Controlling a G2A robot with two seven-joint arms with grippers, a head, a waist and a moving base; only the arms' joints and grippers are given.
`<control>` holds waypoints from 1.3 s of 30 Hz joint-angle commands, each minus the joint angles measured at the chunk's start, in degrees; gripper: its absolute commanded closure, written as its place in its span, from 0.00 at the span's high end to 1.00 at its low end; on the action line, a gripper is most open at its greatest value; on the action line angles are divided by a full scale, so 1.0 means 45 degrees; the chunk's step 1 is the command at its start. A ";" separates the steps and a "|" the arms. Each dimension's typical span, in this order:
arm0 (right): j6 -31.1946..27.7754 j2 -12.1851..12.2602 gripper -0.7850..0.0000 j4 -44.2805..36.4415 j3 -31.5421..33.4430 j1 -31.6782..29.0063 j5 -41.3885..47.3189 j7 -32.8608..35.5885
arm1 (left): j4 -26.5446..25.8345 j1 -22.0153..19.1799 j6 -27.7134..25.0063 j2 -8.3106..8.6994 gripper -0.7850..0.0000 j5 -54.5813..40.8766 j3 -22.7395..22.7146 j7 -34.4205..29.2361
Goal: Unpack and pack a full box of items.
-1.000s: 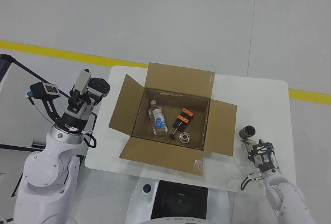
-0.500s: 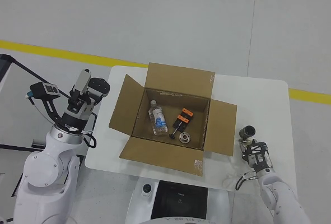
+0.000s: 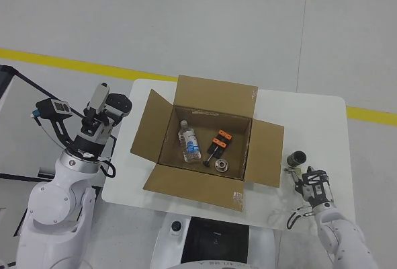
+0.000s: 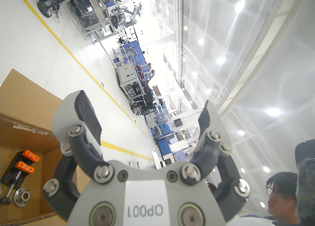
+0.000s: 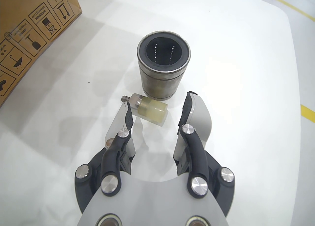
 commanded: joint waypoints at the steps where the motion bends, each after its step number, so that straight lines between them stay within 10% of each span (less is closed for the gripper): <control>1: -0.0038 -0.0020 0.49 0.0108 -0.0110 0.0090 0.0149 0.0152 | 0.0000 0.0000 0.0000 0.0000 1.00 0.0000 0.0000 0.0000; 7: 0.0046 -0.0100 0.93 0.0536 -0.0544 0.0487 0.0469 0.0451 | 0.0000 0.0000 0.0000 0.0000 1.00 0.0000 0.0000 0.0000; 13: 0.0634 -0.0188 0.89 0.0600 -0.0921 0.0655 0.0511 0.0327 | 0.0000 0.0000 0.0000 0.0000 1.00 0.0000 0.0000 0.0000; 20: 0.1052 -0.0228 0.47 0.0814 -0.1018 0.0894 0.0601 0.0269 | 0.0000 0.0000 0.0000 0.0000 1.00 0.0000 0.0000 0.0000; 39: 0.0863 -0.0188 0.34 0.1098 -0.0968 0.0907 0.0586 0.0118 | 0.0000 0.0000 0.0000 0.0000 1.00 0.0000 0.0000 0.0000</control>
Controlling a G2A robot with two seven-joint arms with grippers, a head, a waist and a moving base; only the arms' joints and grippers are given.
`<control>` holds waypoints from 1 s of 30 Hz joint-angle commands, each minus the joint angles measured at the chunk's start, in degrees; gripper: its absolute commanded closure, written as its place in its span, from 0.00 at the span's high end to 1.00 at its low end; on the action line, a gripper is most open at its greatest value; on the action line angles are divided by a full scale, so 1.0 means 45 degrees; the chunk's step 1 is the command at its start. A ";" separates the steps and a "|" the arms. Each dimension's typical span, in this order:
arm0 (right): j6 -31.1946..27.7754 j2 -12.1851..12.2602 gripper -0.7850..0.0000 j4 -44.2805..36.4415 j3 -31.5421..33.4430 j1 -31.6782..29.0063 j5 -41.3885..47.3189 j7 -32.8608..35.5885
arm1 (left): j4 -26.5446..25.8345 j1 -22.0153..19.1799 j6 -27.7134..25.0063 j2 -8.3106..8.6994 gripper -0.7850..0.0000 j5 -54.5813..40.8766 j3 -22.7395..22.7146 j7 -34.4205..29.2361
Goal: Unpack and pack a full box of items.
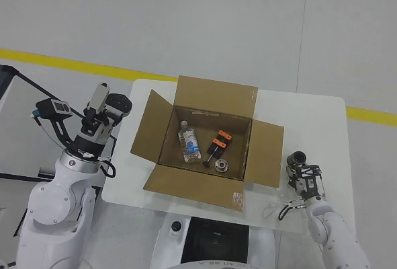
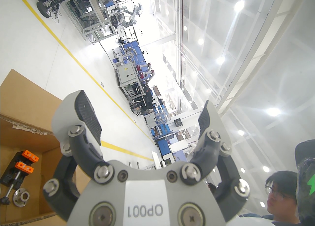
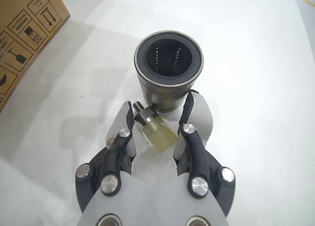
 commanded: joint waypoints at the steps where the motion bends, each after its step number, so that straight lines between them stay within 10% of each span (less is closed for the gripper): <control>1: -0.0023 0.0016 0.35 -0.0075 0.0074 -0.0082 0.0017 0.0003 | 0.0000 0.0000 0.0000 0.0000 1.00 0.0000 0.0000 0.0000; 13: -0.0269 0.0080 0.45 -0.0379 0.0292 -0.0453 0.0081 0.0023 | 0.0000 0.0000 0.0000 0.0000 1.00 0.0000 0.0000 0.0000; 30: -0.0419 0.0126 0.00 -0.0609 0.0230 -0.0642 -0.0217 -0.0105 | 0.0000 0.0000 0.0000 0.0000 1.00 0.0000 0.0000 0.0000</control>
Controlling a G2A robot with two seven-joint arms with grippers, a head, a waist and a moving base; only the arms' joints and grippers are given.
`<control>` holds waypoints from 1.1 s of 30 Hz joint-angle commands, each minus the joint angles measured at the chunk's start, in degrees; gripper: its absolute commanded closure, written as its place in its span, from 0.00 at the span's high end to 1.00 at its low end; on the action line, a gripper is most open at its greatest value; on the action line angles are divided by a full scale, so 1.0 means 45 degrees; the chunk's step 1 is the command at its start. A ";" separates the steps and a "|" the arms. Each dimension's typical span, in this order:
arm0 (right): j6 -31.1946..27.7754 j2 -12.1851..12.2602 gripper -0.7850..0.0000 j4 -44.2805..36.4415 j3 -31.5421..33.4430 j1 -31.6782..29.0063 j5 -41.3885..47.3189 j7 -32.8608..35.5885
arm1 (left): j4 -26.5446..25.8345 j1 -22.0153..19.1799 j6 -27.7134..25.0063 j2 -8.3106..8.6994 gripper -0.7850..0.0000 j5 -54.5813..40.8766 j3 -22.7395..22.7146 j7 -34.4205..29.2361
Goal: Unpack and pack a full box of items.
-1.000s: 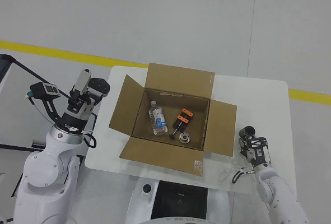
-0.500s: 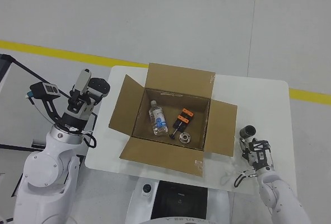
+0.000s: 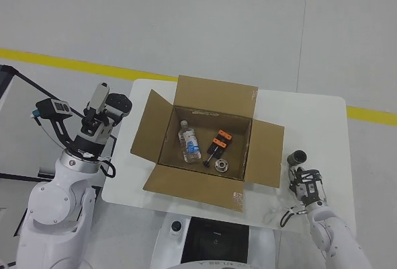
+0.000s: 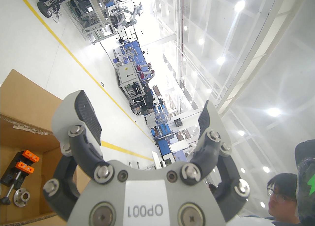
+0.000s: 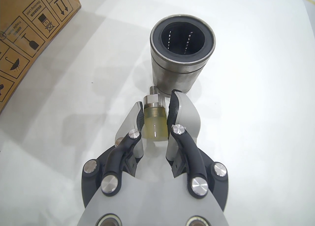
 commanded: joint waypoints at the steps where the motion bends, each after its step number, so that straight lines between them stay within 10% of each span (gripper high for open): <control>1: -0.0005 0.0011 0.00 -0.0057 0.0036 -0.0035 -0.0023 -0.0034 | 0.0000 0.0000 0.0000 0.0000 1.00 0.0000 0.0000 0.0000; 33: 0.0386 0.0075 0.00 -0.1335 0.0304 -0.1641 -0.0181 -0.0859 | 0.0000 0.0000 0.0000 0.0000 1.00 0.0000 0.0000 0.0000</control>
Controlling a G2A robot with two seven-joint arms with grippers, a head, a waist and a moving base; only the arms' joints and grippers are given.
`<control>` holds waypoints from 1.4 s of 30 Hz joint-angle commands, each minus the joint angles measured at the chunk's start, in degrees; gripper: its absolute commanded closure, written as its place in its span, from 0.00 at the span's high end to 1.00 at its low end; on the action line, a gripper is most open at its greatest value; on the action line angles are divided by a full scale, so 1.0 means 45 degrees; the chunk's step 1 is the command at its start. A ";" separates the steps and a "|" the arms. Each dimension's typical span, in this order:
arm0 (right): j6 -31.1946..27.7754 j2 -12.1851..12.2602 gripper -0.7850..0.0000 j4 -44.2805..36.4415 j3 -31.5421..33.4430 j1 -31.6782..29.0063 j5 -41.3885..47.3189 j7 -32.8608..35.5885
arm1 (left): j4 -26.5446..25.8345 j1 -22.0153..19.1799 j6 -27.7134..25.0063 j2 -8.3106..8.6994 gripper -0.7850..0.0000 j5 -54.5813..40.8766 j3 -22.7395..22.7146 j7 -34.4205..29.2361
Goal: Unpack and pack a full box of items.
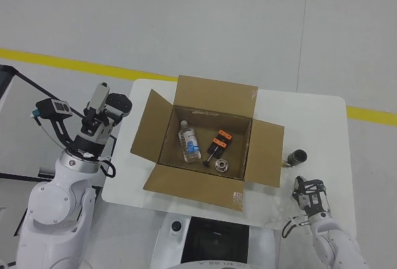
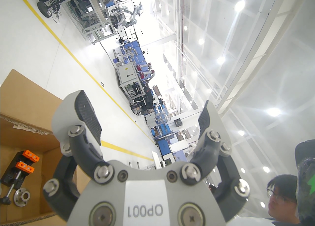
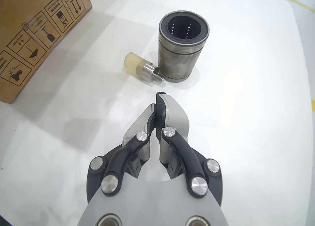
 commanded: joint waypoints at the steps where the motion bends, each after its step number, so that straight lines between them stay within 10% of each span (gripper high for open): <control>1: 0.0123 -0.0005 0.00 -0.0148 -0.0036 -0.0101 -0.0096 -0.0061 | 0.0000 0.0000 0.0000 0.0000 1.00 0.0000 0.0000 0.0000; 8: 0.0659 0.0029 0.33 -0.0803 -0.0107 -0.0381 -0.1277 -0.0542 | 0.0000 0.0000 0.0000 0.0000 1.00 0.0000 0.0000 0.0000; 25: -0.2980 0.0514 0.07 -0.2646 0.0984 0.0078 -0.3146 0.1214 | 0.0000 0.0000 0.0000 0.0000 1.00 0.0000 0.0000 0.0000; 40: -0.6887 0.0787 0.14 -0.5026 0.0973 0.0358 -0.2163 0.6868 | 0.0000 0.0000 0.0000 0.0000 1.00 0.0000 0.0000 0.0000; 42: -0.6611 0.0771 0.32 -0.5371 0.0912 0.0521 -0.1877 0.6986 | 0.0000 0.0000 0.0000 0.0000 1.00 0.0000 0.0000 0.0000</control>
